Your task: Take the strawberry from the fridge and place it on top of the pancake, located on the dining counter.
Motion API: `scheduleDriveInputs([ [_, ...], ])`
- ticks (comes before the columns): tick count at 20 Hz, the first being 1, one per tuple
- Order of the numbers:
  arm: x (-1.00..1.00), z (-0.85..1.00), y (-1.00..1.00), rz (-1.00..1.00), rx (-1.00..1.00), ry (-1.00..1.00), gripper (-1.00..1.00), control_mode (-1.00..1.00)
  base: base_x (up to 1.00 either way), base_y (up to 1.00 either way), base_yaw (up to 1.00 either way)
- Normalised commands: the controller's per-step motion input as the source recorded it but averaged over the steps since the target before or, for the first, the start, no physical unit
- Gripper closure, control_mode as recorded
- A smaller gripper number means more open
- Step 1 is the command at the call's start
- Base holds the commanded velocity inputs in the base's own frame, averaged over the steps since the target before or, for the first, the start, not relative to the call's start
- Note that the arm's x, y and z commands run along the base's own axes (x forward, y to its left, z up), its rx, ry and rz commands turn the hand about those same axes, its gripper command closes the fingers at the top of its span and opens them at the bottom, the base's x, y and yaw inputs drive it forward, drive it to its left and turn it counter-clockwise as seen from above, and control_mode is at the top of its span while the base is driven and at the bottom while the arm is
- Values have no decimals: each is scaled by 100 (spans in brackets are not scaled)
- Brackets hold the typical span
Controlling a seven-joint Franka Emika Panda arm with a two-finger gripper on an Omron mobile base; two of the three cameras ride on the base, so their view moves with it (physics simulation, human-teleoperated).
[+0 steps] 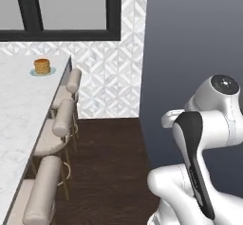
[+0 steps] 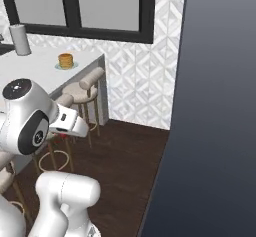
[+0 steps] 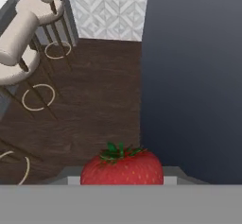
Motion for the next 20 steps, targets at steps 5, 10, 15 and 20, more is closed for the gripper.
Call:
scheduleDriveInputs([
  [5, 0, 0, 0, 0, 0, 0, 100, 100, 100, -43, 40],
  [10, 0, 0, 0, 0, 0, 0, 100, 100, 100, -29, 48],
  [15, 0, 0, 0, 0, 0, 0, 100, 100, 100, -49, 53],
  [20, 0, 0, 0, 0, 0, 0, 100, 100, 100, -54, 61],
])
